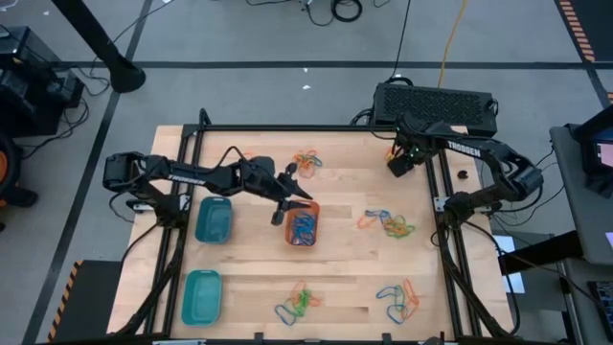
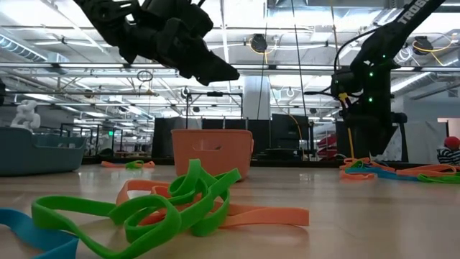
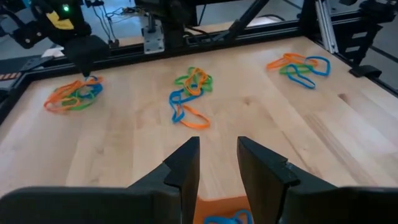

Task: Sort rubber bands into baskets
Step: Put the blue rubber band into the orange bin

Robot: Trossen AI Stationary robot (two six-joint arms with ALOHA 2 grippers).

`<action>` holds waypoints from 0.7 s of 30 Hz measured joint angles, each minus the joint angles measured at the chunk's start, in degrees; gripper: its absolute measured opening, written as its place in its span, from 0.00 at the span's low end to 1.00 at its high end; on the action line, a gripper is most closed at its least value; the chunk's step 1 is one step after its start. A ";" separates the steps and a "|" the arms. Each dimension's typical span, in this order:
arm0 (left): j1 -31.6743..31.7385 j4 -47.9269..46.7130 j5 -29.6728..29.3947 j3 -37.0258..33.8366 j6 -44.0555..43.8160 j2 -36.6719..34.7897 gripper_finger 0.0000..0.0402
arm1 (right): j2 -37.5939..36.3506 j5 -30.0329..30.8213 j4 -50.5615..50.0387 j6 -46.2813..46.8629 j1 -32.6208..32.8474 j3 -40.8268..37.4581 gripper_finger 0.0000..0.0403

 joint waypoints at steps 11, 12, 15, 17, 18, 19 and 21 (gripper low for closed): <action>-0.07 -1.87 0.44 0.00 -0.41 0.00 0.29 | 0.02 -2.84 1.50 -3.65 -0.64 -0.90 0.29; -0.07 -1.98 0.44 0.00 -0.44 0.00 0.29 | 0.02 -3.02 1.51 -3.92 -0.83 -0.90 0.29; -0.21 -2.40 0.46 0.00 -0.46 0.00 0.29 | 0.02 -3.28 1.53 -4.55 -0.92 -0.90 0.29; -0.50 -2.50 0.45 0.00 -0.46 0.00 0.29 | 0.02 -3.42 1.53 -4.86 -0.92 -0.90 0.29; -0.71 -2.45 0.45 0.00 -0.46 0.00 0.29 | 0.02 -3.45 1.57 -4.91 -0.92 -0.90 0.29; -0.82 -2.39 0.46 0.00 -0.45 0.00 0.29 | 0.02 -3.45 1.61 -4.91 -0.92 -0.90 0.29; -0.98 -2.41 0.52 0.00 -0.44 0.00 0.29 | 0.02 -3.43 1.62 -4.90 -0.90 -0.90 0.29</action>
